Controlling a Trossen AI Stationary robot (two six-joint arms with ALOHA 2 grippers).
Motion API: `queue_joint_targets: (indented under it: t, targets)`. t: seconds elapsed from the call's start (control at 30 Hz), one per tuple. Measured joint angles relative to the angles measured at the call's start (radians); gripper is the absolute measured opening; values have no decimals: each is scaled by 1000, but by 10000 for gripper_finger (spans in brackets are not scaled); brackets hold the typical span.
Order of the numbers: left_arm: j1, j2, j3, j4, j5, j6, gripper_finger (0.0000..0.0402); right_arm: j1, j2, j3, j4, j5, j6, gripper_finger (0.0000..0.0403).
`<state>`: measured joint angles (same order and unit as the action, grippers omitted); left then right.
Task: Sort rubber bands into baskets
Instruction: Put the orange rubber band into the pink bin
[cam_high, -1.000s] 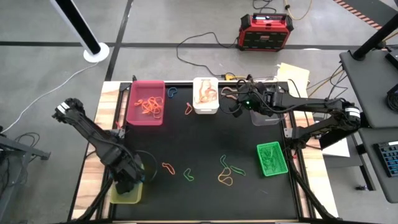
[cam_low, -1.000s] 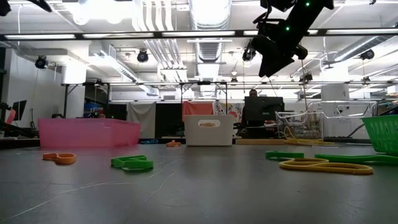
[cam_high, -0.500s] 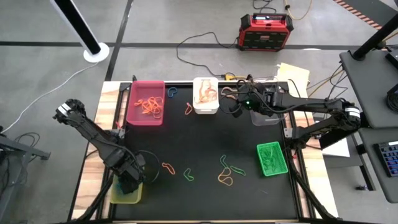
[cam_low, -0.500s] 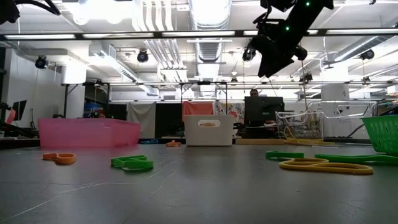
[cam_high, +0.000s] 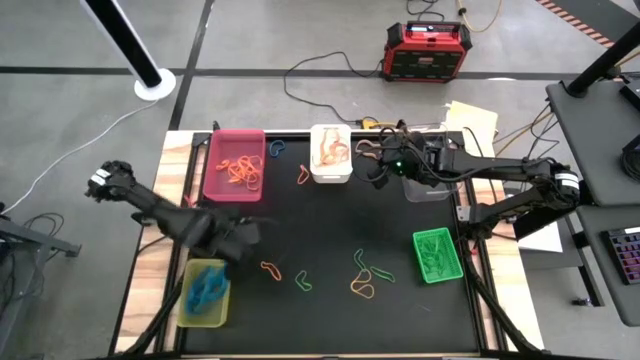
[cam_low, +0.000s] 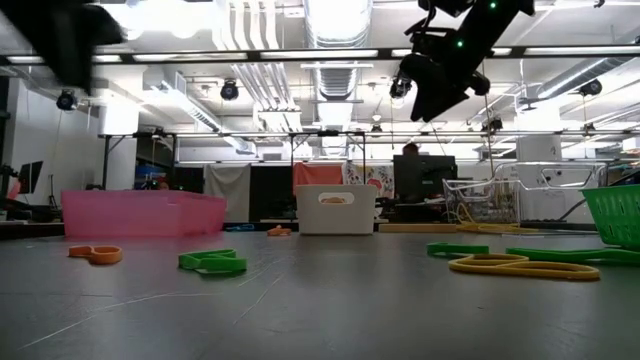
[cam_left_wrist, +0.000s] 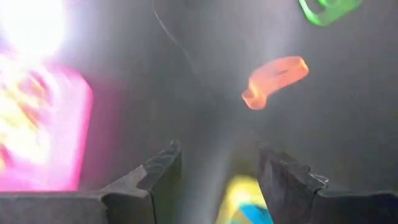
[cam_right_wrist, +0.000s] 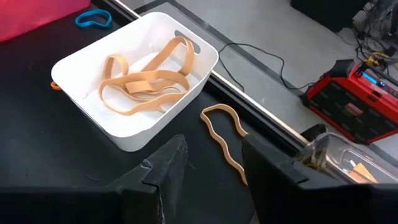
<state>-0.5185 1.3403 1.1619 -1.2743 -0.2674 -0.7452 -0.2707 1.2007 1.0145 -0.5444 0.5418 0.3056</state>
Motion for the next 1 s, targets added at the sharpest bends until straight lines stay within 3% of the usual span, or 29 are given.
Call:
queue_joint_targets:
  t: [0.2, 0.43, 0.63, 0.83, 1.0]
  targets:
    - [301, 0, -15, 266, -66, 471, 169, 0, 0, 0, 3, 0, -19, 152]
    - [658, 24, -124, 694, 36, 823, 165, 0, 0, 0, 1, 0, -50, 149]
    - [804, 103, -213, 977, 105, 934, 165, 0, 0, 0, 1, 0, -72, 152]
    - [845, 257, -229, 1093, 93, 973, 165, 0, 0, 0, 1, 0, -83, 157]
    - [883, 355, -226, 1095, 75, 965, 165, 0, 0, -1, 1, 0, -84, 157]
